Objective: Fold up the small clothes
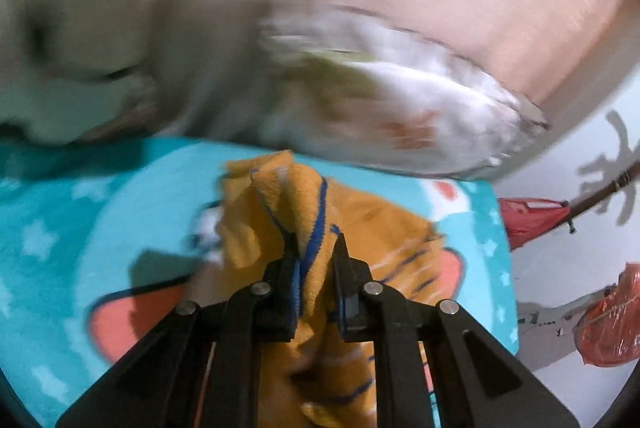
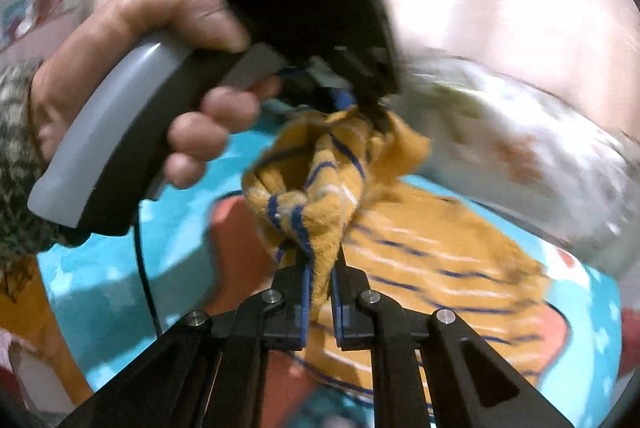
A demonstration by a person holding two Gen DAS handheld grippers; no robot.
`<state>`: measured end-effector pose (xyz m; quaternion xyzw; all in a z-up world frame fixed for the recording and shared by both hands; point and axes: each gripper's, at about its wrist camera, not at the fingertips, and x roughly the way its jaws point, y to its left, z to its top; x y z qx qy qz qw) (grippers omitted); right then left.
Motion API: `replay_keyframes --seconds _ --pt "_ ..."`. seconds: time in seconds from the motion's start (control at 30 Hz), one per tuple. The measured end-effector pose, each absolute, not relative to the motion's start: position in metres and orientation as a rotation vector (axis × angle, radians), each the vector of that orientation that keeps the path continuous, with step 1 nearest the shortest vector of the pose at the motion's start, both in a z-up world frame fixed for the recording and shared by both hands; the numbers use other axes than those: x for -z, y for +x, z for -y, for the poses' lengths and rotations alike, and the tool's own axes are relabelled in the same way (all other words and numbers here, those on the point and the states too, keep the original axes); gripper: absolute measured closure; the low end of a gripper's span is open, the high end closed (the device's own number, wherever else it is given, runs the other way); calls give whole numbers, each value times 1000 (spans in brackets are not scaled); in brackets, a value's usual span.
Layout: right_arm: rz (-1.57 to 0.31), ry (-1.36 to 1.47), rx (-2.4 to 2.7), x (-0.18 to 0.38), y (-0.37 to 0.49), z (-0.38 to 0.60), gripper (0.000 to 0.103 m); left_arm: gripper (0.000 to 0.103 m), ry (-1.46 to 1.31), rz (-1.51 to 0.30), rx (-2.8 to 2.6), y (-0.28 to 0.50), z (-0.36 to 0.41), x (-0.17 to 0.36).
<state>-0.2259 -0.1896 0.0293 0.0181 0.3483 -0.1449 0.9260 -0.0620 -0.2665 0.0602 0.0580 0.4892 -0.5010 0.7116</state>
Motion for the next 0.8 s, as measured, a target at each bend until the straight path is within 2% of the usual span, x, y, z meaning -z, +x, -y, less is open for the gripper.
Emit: replay_keyframes --seconds 0.17,0.3,0.33,0.4,0.43,0.5,0.6,0.77,0.8 --pt "-730 155 500 -25 -315 278 94 89 227 -1080 1228 -147 355 -52" --pt "-843 323 589 21 -367 335 93 85 256 -1160 1253 -188 389 -22" --pt "-889 368 572 37 -372 344 93 83 244 -1179 1258 -190 386 -20" --pt "-938 410 562 55 -378 355 87 61 217 -1195 1265 -191 373 -21" --pt "-932 433 547 56 -382 360 86 57 211 -1170 1254 -190 363 -25" --pt "-893 472 507 46 -390 370 74 45 215 -1104 1205 -186 339 -34" --pt "-830 492 507 25 -405 384 63 42 241 -1061 1097 -175 305 -34" --pt "-752 652 453 16 -384 438 59 42 326 -1057 946 -172 274 -1" --pt "-738 702 418 18 -376 449 54 42 343 -1070 925 -175 269 10"
